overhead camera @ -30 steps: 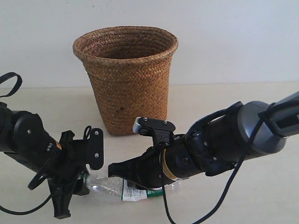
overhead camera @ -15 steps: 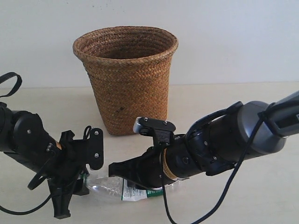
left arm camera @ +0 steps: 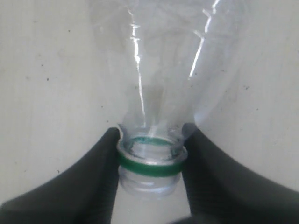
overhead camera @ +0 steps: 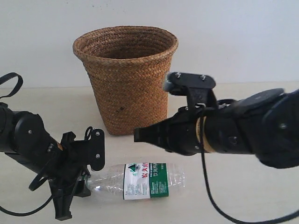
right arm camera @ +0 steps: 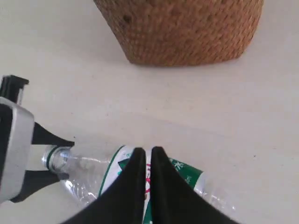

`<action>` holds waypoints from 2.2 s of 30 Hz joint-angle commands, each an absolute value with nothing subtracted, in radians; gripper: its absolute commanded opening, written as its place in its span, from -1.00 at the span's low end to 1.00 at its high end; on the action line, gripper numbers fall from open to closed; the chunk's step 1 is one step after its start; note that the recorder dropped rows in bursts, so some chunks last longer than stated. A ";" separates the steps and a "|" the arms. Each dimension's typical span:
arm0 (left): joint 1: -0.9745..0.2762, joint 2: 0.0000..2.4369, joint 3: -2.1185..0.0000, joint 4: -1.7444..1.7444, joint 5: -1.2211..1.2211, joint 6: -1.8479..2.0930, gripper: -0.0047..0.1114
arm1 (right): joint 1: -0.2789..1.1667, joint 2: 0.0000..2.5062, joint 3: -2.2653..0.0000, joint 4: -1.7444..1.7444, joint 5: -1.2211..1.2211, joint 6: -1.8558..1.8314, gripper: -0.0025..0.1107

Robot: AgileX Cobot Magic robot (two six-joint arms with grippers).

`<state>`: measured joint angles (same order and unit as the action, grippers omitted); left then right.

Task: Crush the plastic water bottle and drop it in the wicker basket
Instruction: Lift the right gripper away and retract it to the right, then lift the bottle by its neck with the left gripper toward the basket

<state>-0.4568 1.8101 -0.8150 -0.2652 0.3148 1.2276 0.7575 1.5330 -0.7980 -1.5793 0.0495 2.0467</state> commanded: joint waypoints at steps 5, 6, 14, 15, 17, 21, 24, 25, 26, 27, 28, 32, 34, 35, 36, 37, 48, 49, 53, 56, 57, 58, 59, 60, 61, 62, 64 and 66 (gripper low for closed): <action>-0.462 1.811 -0.819 -0.273 0.314 1.217 -0.85 | 0.836 1.103 -0.605 -1.693 0.454 2.032 -0.96; -0.462 1.811 -0.819 -0.273 0.314 1.217 -0.85 | 0.851 1.072 -0.584 -1.709 0.497 2.032 -0.96; -0.462 1.811 -0.819 -0.273 0.314 1.213 -0.85 | 0.938 0.876 -0.427 -1.744 0.661 2.069 -0.96; -0.462 1.811 -0.819 -0.273 0.314 1.213 -0.85 | 0.949 0.848 -0.409 -1.744 0.687 2.069 -0.96; -0.462 1.811 -0.819 -0.273 0.314 1.213 -0.85 | 0.963 0.796 -0.381 -1.744 0.734 2.069 -0.96; -0.462 1.811 -0.819 -0.273 0.312 1.213 -0.85 | 0.966 0.720 -0.358 -1.744 0.767 2.067 -0.96; -0.462 1.811 -0.819 -0.273 0.312 1.208 -0.85 | 0.966 0.702 -0.358 -1.679 0.776 2.067 -0.96; -0.462 1.811 -0.819 -0.273 0.310 1.208 -0.85 | 0.966 0.700 -0.358 -1.674 0.778 2.067 -0.96; -0.462 1.811 -0.819 -0.273 0.304 1.208 -0.85 | 0.966 0.700 -0.358 -1.674 0.778 2.067 -0.96; -0.462 1.811 -0.819 -0.273 0.299 1.208 -0.85 | 0.966 0.700 -0.358 -1.676 0.778 2.067 -0.96; -0.462 1.811 -0.819 -0.273 0.289 1.208 -0.85 | 0.966 0.700 -0.358 -1.676 0.778 2.067 -0.96; -0.462 1.811 -0.819 -0.273 0.284 1.208 -0.85 | 0.966 0.700 -0.358 -1.676 0.778 2.067 -0.96; -0.462 1.811 -0.819 -0.275 0.288 1.208 -0.85 | 0.966 0.700 -0.358 -1.676 0.778 2.067 -0.96; -0.462 1.811 -0.819 -0.275 0.288 1.206 -0.85 | 0.966 0.700 -0.358 -1.676 0.778 2.067 -0.96; -0.462 1.811 -0.819 -0.275 0.288 1.206 -0.85 | 0.966 0.700 -0.358 -1.676 0.778 2.067 -0.96; -0.462 1.811 -0.819 -0.275 0.288 1.206 -0.85 | 0.966 0.700 -0.358 -1.676 0.778 2.067 -0.96; -0.462 1.811 -0.819 -0.275 0.280 1.206 -0.85 | 0.622 0.373 -0.358 -1.674 0.548 2.067 -0.96; -0.462 1.811 -0.819 -0.275 0.276 1.206 -0.85 | 0.591 0.334 -0.358 -1.674 0.548 2.067 -0.96; -0.462 1.811 -0.819 -0.275 0.269 1.206 -0.85 | 0.457 0.200 -0.358 -1.676 0.598 2.067 -0.96; -0.462 1.811 -0.819 -0.275 0.269 1.206 -0.85 | 0.393 0.140 -0.358 -1.676 0.640 2.067 -0.96; -0.462 1.811 -0.819 -0.275 0.269 1.206 -0.85 | 0.377 0.125 -0.358 -1.676 0.649 2.067 -0.96; -0.462 1.811 -0.819 -0.275 0.269 1.206 -0.85 | 0.368 0.112 -0.358 -1.676 0.656 2.067 -0.96; -0.462 1.811 -0.819 -0.275 0.269 1.206 -0.85 | 0.366 0.092 -0.358 -1.676 0.663 2.067 -0.96; -0.462 1.811 -0.819 -0.275 0.269 1.206 -0.85 | 0.364 0.078 -0.358 -1.676 0.663 2.067 -0.96; -0.462 1.811 -0.819 -0.275 0.269 1.206 -0.85 | 0.359 0.065 -0.358 -1.676 0.661 2.067 -0.96; -0.462 1.811 -0.819 -0.275 0.269 1.206 -0.85 | 0.359 0.048 -0.358 -1.676 0.663 2.067 -0.96; -0.462 1.811 -0.819 -0.275 0.269 1.206 -0.85 | 0.359 0.027 -0.358 -1.676 0.659 2.067 -0.96; -0.462 1.811 -0.819 -0.275 0.269 1.206 -0.85 | 0.359 0.011 -0.358 -1.676 0.659 2.067 -0.96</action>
